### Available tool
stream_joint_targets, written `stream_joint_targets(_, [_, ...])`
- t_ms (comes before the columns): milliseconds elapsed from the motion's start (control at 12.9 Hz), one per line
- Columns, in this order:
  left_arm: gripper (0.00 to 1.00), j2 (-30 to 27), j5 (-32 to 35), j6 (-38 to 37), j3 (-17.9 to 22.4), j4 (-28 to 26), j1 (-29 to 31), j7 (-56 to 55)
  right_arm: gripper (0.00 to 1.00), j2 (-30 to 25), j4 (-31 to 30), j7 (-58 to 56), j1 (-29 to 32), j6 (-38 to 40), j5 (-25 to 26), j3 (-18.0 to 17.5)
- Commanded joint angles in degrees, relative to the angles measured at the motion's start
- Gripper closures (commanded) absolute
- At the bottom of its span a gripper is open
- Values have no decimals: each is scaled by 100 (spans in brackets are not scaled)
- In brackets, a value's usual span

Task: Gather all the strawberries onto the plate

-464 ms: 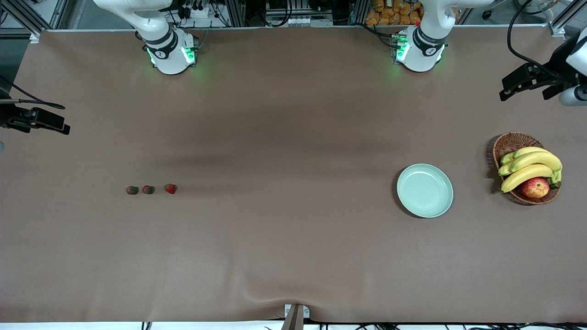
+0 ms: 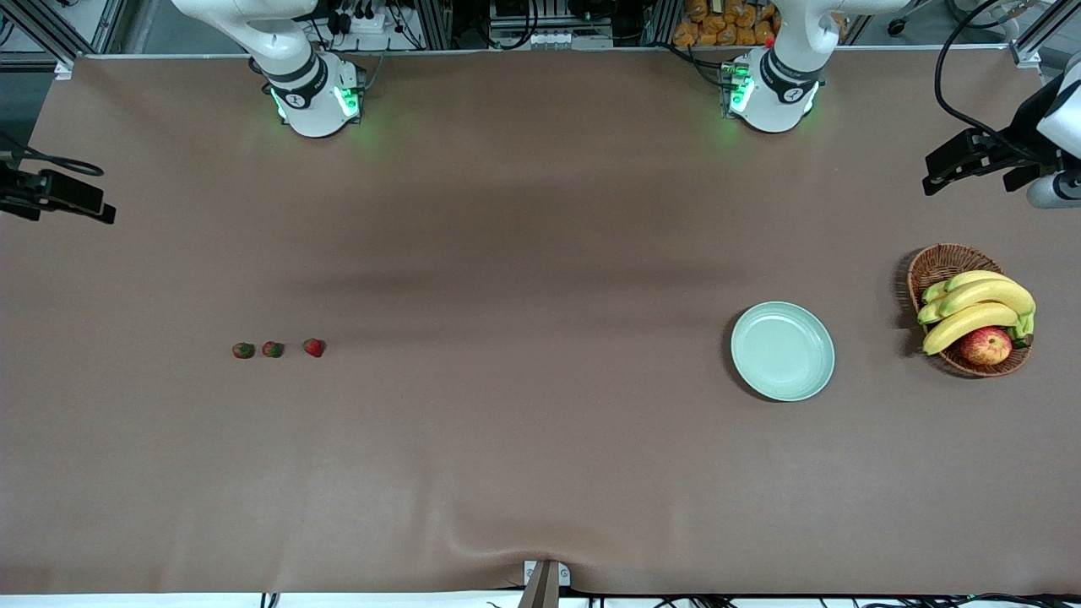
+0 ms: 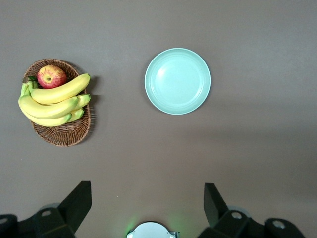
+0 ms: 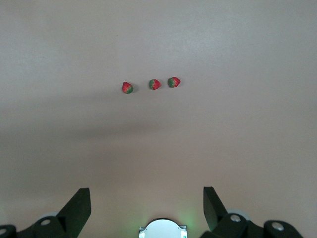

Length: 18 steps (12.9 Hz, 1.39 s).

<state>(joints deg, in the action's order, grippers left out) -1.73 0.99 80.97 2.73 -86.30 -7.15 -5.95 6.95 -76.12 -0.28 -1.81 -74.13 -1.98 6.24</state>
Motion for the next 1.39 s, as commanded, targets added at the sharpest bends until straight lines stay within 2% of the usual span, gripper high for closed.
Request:
stream_joint_targets(0, [0, 59, -2, 24, -9, 131, -14, -125, 0, -36, 45, -34, -21, 57, 93, 26])
stream_joint_targets(232, [0, 68, -37, 182, -9, 113, 64, -117, 0, 43, -121, -7, -39, -362, 58, 17])
stream_joint_targets(542, [0, 68, -248, 341, 17, 131, 73, -117, 0, 210, -1130, 28, -92, -1829, 40, 0])
stream_joint_targets(774, [0, 59, -371, 472, 26, 140, 64, -117, 0, 823, -1291, 37, -127, -2543, -4, -18])
stream_joint_targets(1006, [0, 42, -345, 481, 17, 210, 56, -64, 0, 1255, -1317, 37, -258, -2825, -13, -18])
stream_joint_targets(1161, [0, 24, -292, 482, 17, 166, 64, -38, 0, 1475, -1728, 45, -390, -3473, -56, -18])
stream_joint_targets(1316, [0, -2, -292, 429, 35, 149, 73, -29, 0, 1590, -2325, 46, -600, -4342, -372, -18])
